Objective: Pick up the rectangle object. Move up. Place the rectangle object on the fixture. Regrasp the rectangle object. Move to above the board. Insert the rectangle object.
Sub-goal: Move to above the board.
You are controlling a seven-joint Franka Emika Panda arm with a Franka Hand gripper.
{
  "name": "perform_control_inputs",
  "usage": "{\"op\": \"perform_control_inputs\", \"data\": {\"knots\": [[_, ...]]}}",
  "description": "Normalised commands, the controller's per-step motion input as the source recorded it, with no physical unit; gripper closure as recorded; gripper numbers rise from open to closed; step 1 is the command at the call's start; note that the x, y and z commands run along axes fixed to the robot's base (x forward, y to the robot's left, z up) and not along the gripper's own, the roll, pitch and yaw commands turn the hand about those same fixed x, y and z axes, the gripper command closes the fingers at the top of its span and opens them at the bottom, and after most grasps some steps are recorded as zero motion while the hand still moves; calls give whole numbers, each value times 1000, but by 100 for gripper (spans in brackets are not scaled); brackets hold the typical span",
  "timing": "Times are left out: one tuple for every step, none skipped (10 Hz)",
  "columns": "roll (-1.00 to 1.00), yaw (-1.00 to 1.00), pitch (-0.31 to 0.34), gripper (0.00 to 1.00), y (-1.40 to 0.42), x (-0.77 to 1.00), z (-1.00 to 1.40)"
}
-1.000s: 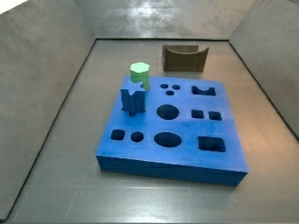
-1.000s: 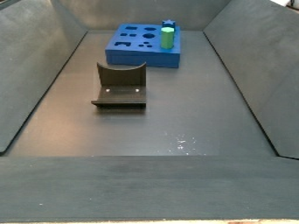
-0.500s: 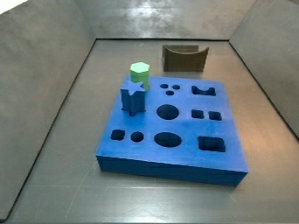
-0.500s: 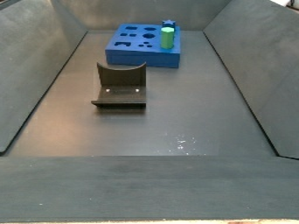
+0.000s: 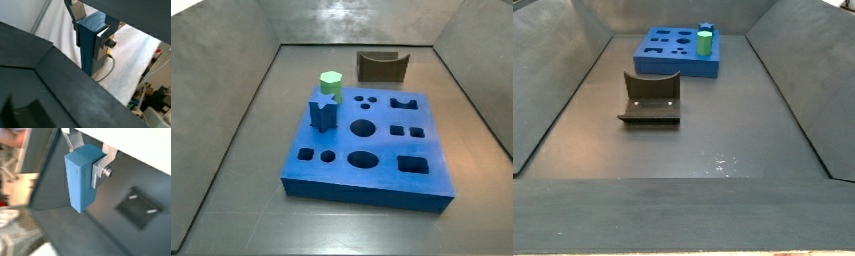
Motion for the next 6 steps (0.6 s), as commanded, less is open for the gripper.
{"op": "perform_control_inputs", "data": {"knots": [[-1000, -88, -15, 100, -781, -1000, -395], [-1000, -82, -32, 100, -736, -1000, -383], [-1000, -77, -55, 100, -718, -1000, -375], [-1000, -74, -63, 100, -703, -1000, -373], [-1000, -69, -68, 100, -679, -1000, -363], [-1000, -67, -69, 100, -668, -1000, -358]]}}
